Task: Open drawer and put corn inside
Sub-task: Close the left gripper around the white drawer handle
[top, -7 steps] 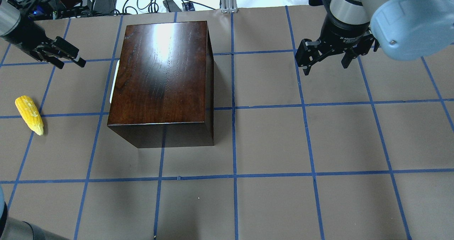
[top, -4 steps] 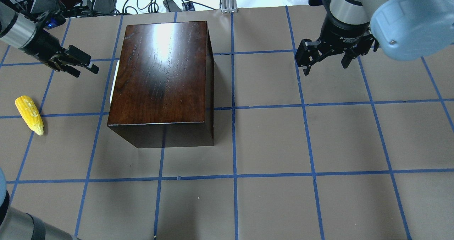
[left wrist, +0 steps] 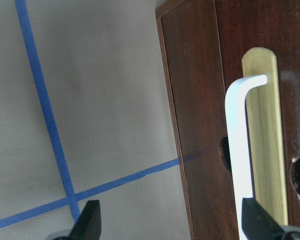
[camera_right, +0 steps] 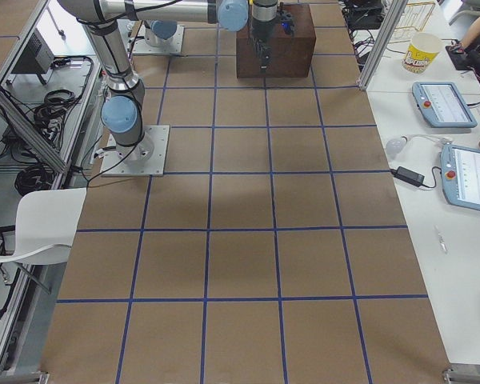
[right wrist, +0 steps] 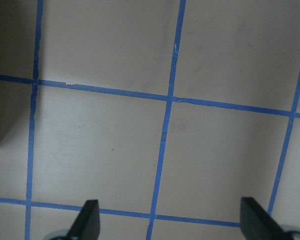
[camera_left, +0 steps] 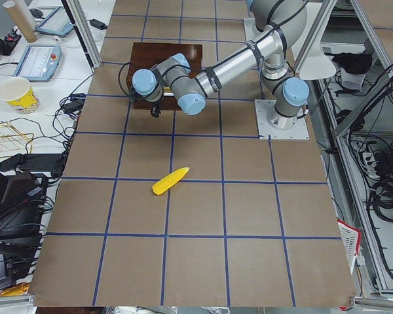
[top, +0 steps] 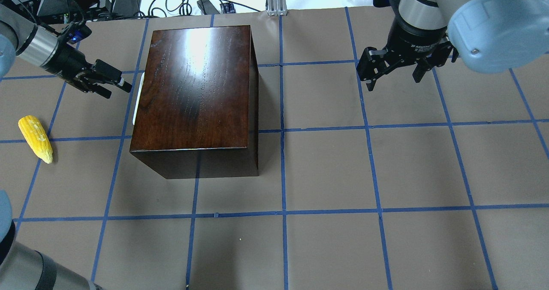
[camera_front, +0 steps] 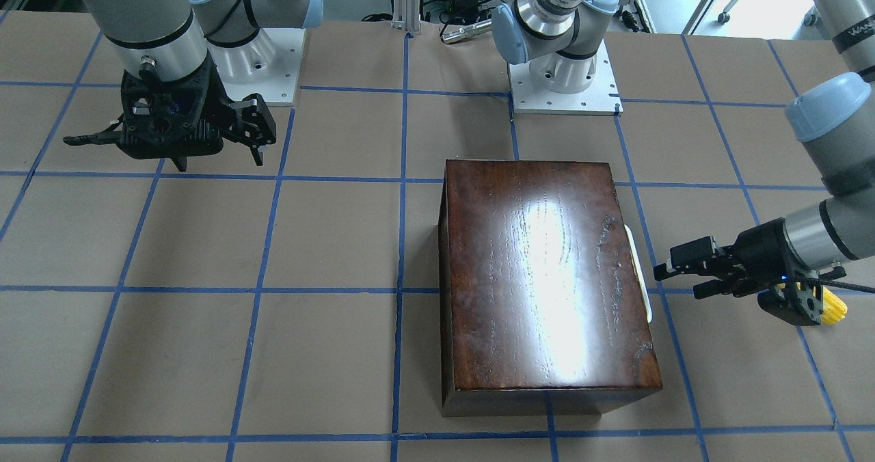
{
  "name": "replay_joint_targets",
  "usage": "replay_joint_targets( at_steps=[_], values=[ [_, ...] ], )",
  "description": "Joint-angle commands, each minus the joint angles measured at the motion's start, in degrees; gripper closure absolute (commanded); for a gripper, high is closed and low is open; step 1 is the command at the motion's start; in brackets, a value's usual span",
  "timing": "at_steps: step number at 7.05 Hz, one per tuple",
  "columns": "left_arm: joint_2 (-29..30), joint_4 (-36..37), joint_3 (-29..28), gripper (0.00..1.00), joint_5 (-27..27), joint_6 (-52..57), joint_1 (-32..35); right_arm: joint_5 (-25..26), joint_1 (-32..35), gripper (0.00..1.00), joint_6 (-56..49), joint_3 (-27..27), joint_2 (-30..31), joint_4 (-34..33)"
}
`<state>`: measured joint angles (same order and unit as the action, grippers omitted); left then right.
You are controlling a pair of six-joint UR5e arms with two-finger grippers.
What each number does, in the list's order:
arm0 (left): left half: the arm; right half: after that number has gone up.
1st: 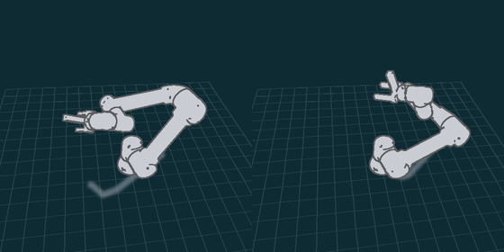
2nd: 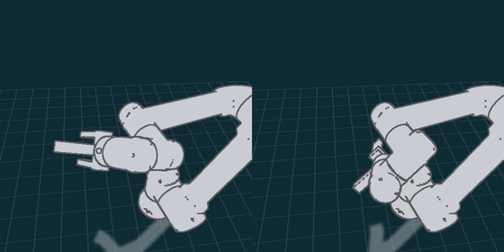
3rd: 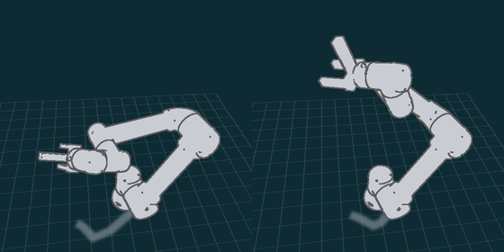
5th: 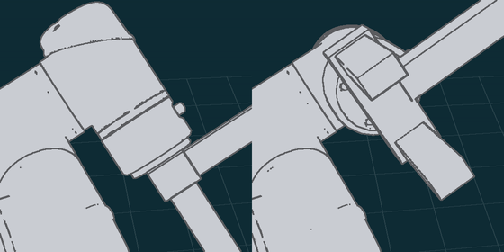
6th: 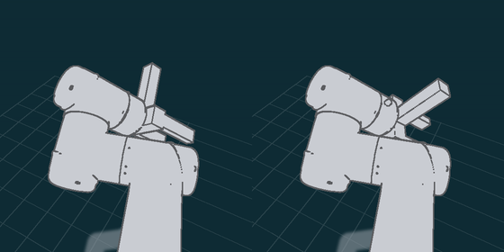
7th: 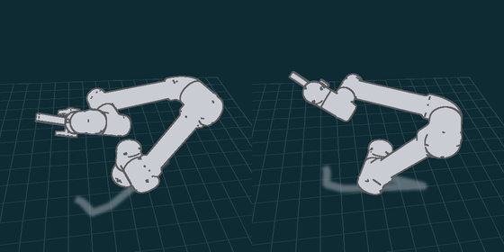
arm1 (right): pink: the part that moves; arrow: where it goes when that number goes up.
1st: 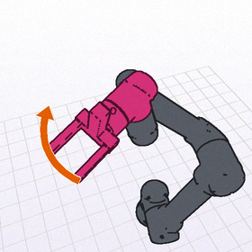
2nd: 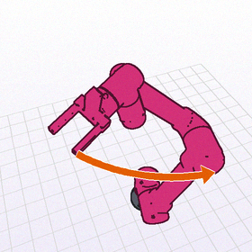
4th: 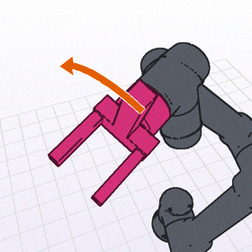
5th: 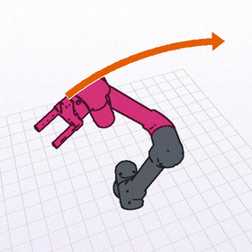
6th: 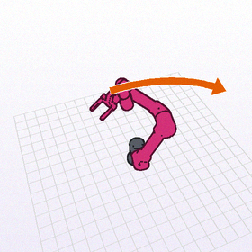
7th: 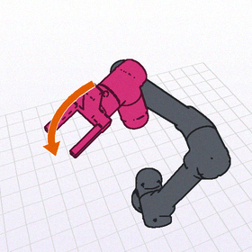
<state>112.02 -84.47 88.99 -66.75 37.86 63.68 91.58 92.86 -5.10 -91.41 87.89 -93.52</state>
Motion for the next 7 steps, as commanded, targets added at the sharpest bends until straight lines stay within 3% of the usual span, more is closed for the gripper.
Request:
replay_joint_targets(
  at_steps=[1,7],
  values=[
    [0.13,0.01,0.13,0.0,0.13,-1.21,1.18,0.0,0.04,0.0,0.0,0.0,0.0,0.0],
    [1.18,4.14,2.24,0.0,-0.31,-1.56,2.24,0.0,-0.13,0.0,0.0,0.0,0.0,0.0]
  ],
)
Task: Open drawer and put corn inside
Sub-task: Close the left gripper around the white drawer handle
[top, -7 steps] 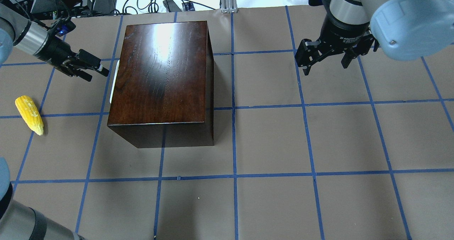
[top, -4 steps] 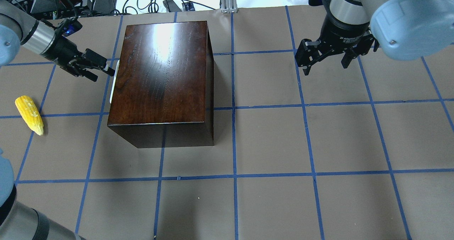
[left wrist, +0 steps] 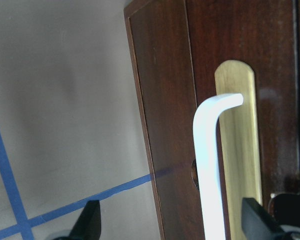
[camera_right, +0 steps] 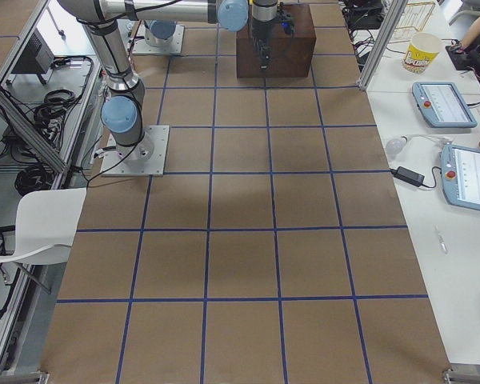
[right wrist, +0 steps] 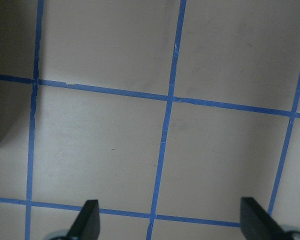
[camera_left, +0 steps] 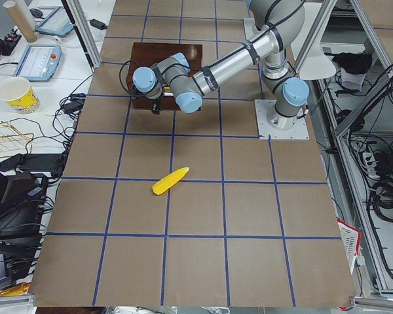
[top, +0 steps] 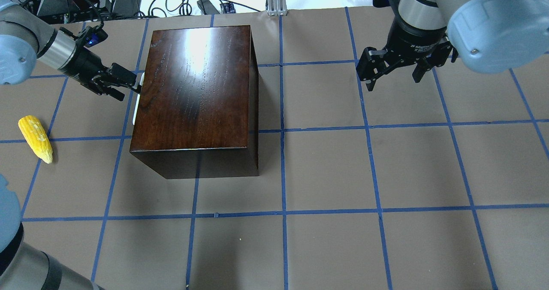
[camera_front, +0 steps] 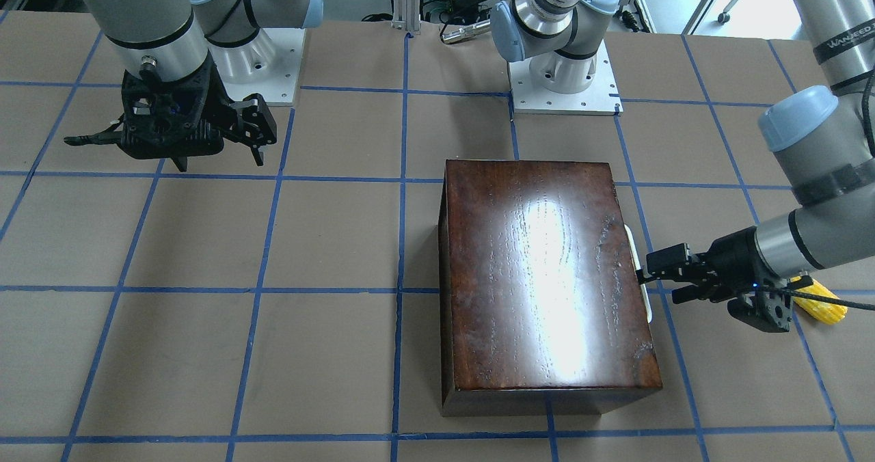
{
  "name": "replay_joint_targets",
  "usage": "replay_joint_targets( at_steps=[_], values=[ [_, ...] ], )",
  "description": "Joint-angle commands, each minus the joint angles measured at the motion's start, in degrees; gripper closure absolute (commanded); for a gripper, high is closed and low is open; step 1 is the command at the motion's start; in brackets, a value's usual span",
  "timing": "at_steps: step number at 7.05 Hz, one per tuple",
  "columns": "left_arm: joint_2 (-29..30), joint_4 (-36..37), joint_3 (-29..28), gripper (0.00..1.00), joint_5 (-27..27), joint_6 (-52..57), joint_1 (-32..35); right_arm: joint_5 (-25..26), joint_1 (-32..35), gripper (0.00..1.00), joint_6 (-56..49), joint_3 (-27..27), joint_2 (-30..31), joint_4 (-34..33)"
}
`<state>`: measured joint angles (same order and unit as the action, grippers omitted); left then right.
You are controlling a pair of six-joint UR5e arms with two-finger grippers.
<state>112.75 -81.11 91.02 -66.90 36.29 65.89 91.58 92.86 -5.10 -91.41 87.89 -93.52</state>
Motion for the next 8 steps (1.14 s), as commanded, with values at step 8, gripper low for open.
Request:
replay_joint_targets(
  at_steps=[8],
  values=[
    [0.27,4.56,0.04,0.0,-6.13,0.44,-0.33,0.0,0.04,0.0,0.0,0.0,0.0,0.0]
  ],
)
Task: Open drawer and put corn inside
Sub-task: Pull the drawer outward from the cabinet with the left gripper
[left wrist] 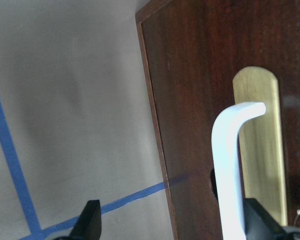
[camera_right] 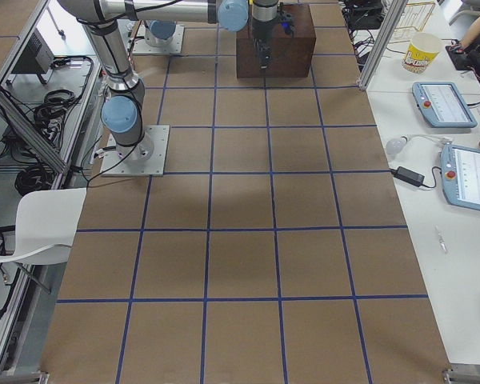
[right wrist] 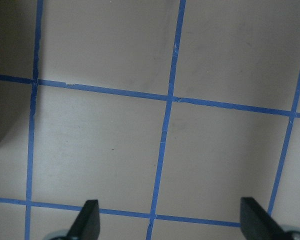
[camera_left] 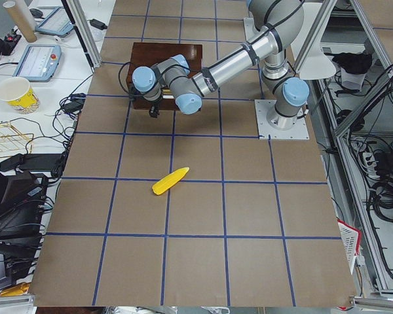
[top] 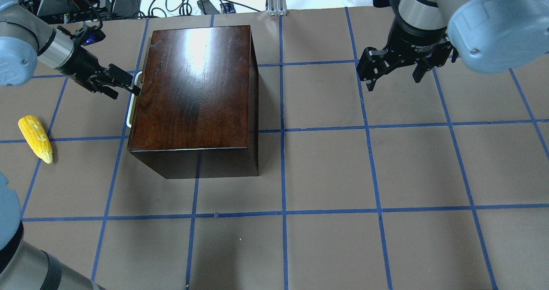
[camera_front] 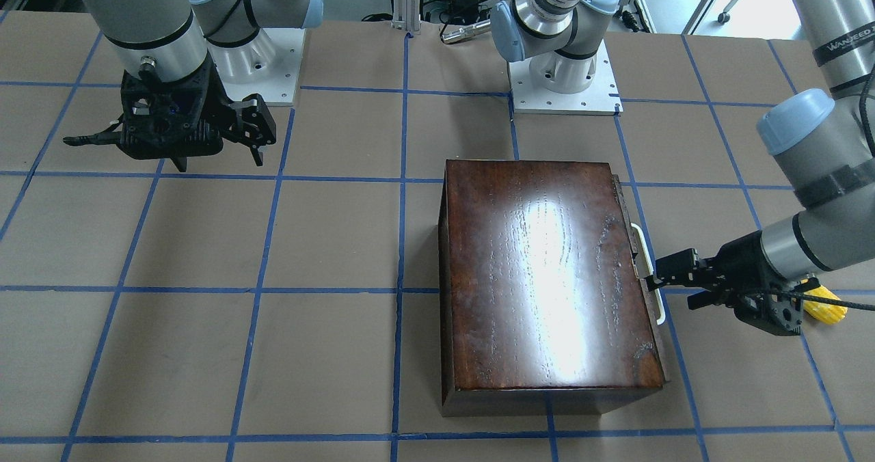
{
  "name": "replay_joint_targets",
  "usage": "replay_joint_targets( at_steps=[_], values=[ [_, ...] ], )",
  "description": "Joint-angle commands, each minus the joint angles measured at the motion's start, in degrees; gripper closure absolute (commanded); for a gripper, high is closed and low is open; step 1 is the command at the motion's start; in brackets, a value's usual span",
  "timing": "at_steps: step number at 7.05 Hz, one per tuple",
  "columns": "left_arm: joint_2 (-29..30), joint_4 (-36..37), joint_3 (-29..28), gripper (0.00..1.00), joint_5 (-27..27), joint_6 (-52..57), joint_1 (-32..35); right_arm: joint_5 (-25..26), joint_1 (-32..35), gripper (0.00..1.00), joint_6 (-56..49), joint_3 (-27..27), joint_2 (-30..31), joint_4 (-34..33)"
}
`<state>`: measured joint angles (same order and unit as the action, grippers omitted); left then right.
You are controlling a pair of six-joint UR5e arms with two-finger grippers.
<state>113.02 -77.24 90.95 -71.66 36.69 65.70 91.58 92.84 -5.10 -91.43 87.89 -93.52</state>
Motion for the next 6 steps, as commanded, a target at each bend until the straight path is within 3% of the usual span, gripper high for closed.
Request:
replay_joint_targets(
  at_steps=[1,6],
  values=[
    [0.01,0.69,-0.33,0.0,-1.46,0.05,-0.22,0.0,-0.11,0.0,0.0,0.02,0.0,0.0],
    [-0.26,0.69,-0.6,0.0,-1.64,0.23,-0.74,0.0,0.06,0.0,0.0,0.02,0.0,0.0]
  ],
)
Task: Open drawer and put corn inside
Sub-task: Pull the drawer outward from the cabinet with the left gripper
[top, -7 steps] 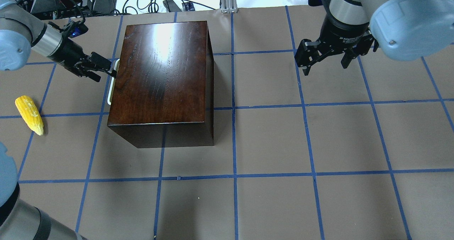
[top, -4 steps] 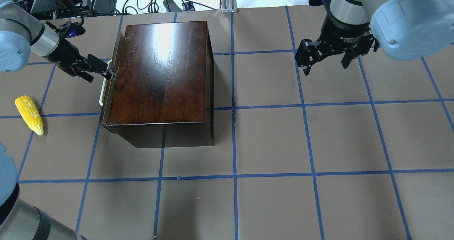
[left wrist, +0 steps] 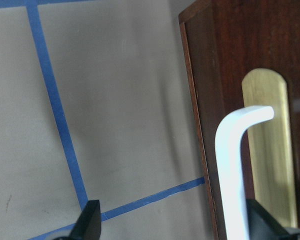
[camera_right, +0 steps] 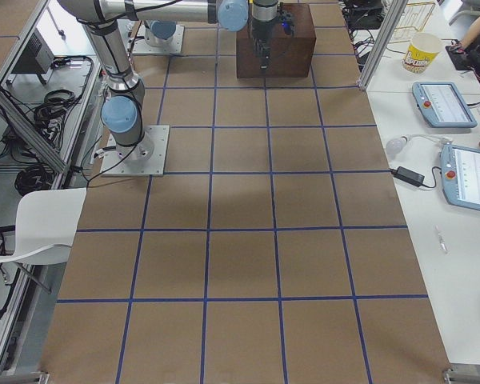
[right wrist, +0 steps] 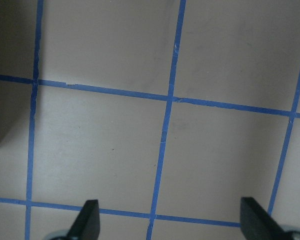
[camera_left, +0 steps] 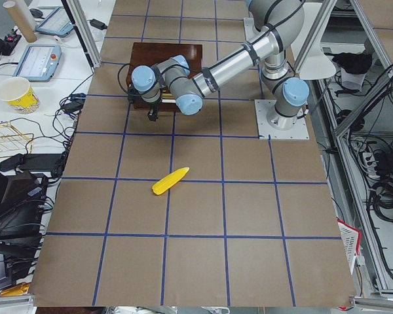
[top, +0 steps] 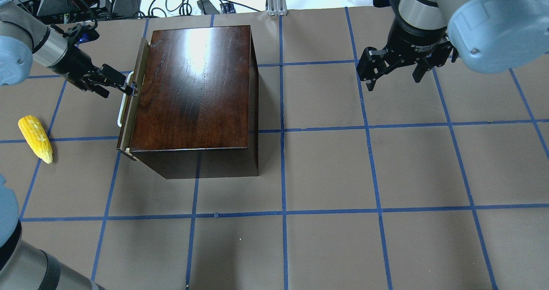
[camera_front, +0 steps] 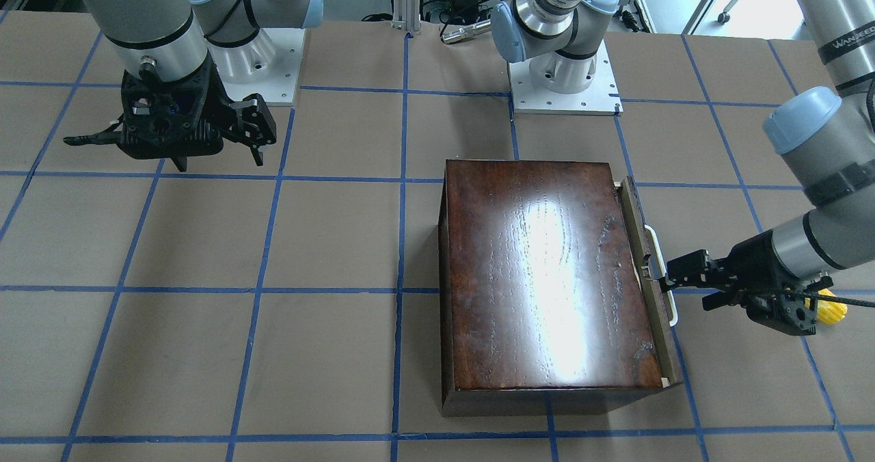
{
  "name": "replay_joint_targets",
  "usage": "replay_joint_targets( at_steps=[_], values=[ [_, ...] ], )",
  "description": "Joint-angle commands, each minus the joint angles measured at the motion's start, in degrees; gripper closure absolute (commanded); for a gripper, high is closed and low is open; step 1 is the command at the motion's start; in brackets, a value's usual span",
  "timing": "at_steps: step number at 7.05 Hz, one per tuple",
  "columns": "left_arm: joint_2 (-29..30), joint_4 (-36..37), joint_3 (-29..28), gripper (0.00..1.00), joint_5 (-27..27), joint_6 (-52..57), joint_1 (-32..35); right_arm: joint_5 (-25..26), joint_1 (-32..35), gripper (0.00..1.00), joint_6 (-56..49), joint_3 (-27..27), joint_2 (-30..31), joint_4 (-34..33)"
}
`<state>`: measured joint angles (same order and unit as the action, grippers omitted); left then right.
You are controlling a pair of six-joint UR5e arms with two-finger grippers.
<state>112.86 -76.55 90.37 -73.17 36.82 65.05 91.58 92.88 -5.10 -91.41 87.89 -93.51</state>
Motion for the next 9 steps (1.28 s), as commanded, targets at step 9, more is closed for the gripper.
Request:
replay_joint_targets(
  at_steps=[9],
  values=[
    [0.17,-0.79,-2.48,0.0,-3.82,0.88,-2.64,0.0,-0.15,0.0,0.0,0.0,0.0,0.0]
  ],
)
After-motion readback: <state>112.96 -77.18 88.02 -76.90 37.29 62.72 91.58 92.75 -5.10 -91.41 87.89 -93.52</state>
